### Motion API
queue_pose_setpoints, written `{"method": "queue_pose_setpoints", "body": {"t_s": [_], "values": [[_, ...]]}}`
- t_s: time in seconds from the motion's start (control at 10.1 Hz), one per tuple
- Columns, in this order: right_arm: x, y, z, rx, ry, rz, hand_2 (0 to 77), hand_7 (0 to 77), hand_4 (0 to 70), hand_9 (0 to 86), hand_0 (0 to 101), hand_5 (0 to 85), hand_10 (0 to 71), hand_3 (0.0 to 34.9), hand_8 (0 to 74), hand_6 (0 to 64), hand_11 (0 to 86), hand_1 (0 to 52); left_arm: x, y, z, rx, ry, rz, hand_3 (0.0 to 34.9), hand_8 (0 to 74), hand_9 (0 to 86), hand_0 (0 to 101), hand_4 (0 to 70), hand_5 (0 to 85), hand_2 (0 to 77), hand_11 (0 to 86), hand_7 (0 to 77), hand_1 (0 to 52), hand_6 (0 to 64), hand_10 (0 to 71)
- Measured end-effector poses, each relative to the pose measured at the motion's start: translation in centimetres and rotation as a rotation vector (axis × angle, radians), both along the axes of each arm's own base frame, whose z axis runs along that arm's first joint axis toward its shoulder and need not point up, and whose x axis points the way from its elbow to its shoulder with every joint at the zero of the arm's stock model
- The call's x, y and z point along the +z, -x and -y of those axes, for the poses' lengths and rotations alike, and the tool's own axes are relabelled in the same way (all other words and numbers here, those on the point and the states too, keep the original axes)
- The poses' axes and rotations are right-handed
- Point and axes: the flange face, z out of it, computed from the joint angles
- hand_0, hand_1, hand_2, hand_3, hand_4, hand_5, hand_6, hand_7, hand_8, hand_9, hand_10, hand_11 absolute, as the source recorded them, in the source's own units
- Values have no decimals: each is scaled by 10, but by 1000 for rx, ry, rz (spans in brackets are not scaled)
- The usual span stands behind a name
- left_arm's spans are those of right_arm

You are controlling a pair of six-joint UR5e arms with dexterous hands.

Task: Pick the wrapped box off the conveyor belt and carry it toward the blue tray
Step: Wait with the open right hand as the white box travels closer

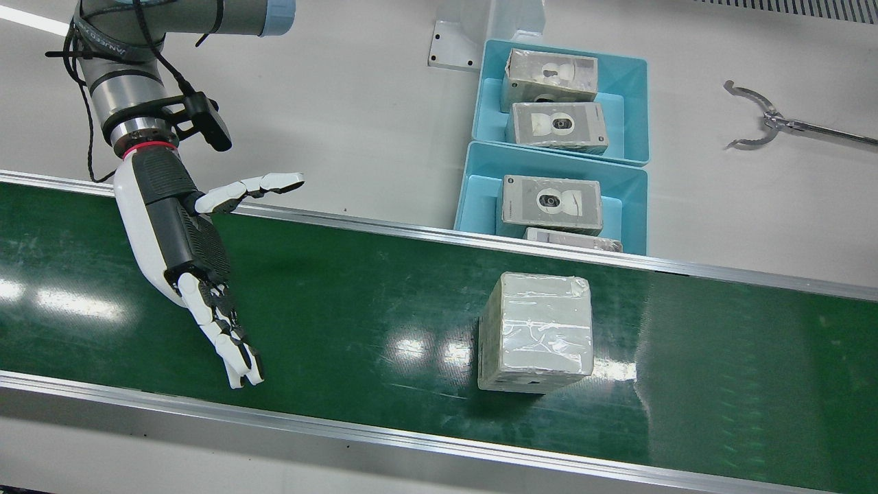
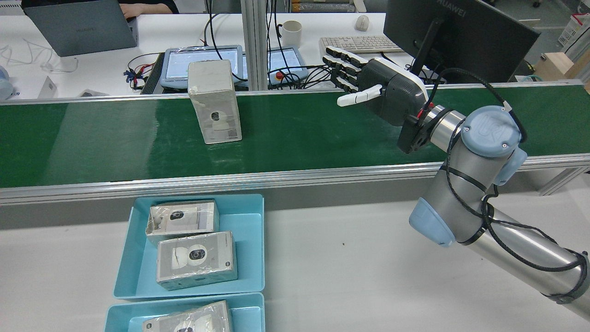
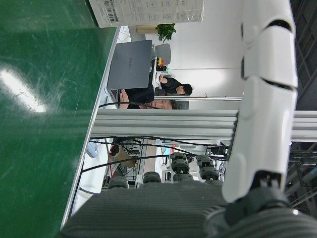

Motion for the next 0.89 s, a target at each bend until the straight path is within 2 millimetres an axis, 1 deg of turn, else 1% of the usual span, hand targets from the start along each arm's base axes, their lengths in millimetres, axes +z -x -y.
{"method": "queue_pose_setpoints", "body": {"t_s": [0.3, 0.4, 0.89], "values": [[0, 7, -1, -9, 2, -2, 125, 11, 5, 11, 463, 82, 0, 103, 0, 0, 11, 131, 0, 0, 0, 0, 0, 0, 0, 0, 0, 0, 0, 11, 5, 0, 5, 0, 0, 5], [1, 9, -1, -11, 3, -4, 125, 11, 5, 11, 464, 82, 0, 95, 0, 0, 11, 131, 0, 0, 0, 0, 0, 0, 0, 0, 0, 0, 0, 11, 5, 0, 0, 0, 0, 0], [-1, 13, 2, -12, 4, -5, 125, 5, 5, 11, 462, 82, 0, 97, 0, 0, 11, 131, 0, 0, 0, 0, 0, 0, 0, 0, 0, 0, 0, 11, 5, 0, 0, 0, 0, 0]]}}
